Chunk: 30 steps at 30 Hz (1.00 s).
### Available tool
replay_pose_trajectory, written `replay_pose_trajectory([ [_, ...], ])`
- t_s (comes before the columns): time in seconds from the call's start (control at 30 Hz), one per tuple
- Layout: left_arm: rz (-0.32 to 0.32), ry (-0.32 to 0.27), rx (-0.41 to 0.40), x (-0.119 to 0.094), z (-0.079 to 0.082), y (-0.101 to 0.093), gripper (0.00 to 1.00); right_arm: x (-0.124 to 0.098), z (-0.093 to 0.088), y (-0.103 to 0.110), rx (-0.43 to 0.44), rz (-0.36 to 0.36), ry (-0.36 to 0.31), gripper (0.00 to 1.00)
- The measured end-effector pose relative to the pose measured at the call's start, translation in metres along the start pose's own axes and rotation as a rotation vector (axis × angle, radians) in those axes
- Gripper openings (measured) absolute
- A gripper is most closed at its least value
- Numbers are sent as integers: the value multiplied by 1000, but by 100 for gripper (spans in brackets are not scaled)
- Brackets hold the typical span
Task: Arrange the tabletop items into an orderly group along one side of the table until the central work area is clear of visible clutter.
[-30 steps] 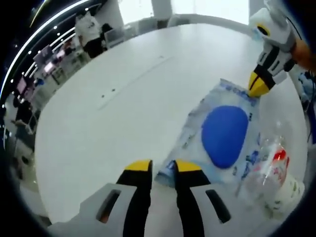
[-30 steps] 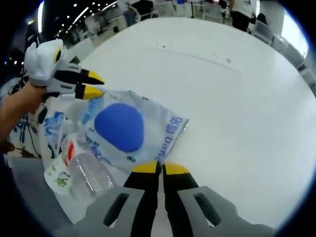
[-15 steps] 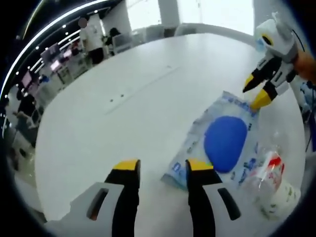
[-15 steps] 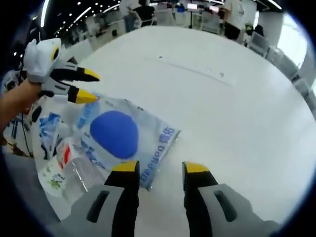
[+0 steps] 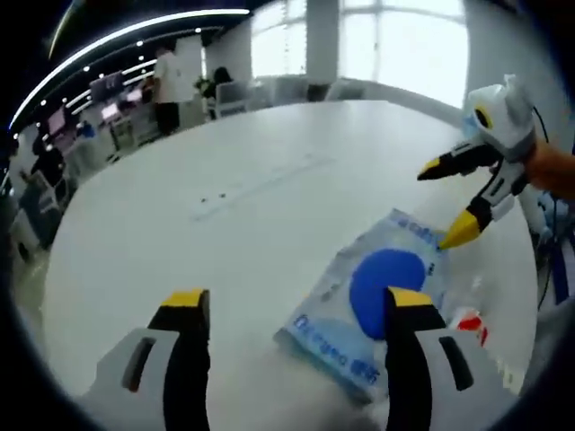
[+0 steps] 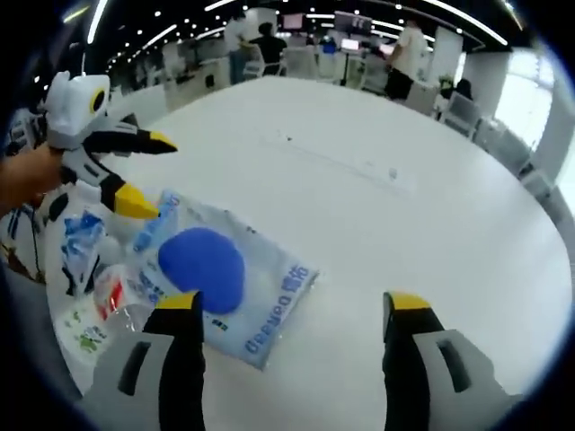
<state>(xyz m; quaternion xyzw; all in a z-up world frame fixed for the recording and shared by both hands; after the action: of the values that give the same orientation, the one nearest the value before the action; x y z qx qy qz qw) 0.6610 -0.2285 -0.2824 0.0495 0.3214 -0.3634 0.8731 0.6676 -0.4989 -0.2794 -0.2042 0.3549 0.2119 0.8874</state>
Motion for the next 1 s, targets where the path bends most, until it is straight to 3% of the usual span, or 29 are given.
replay_pose_trajectory([
  [0.17,-20,-9,-2,-2,0,-3,90,-2,3,2,-2,-2,-32,92],
  [0.27,-65,-64,-16,-5,2,-7,99,-5,6,6,-14,2,-61,99],
  [0.77,-192,-135,72,-41,4,-25,99,-27,19,24,-86,53,-132,99],
  [1.0,-231,-174,112,-69,-1,-36,99,-43,28,40,-147,142,-203,99],
])
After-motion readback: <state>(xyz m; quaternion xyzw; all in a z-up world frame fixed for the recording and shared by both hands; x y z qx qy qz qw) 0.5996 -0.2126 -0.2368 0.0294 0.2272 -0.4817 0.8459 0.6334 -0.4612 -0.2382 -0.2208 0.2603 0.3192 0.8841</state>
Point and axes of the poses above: the point that each gripper's makers call its tool centre point, and the gripper's own axes: x roughly forward along the fingers, y roughly to its left, z roughly out of its top, the point moved 10 cm from there along -x, roughly backward along the fingers, and after that the axes turned 12 degrees about -z, right-handed, at the moved point
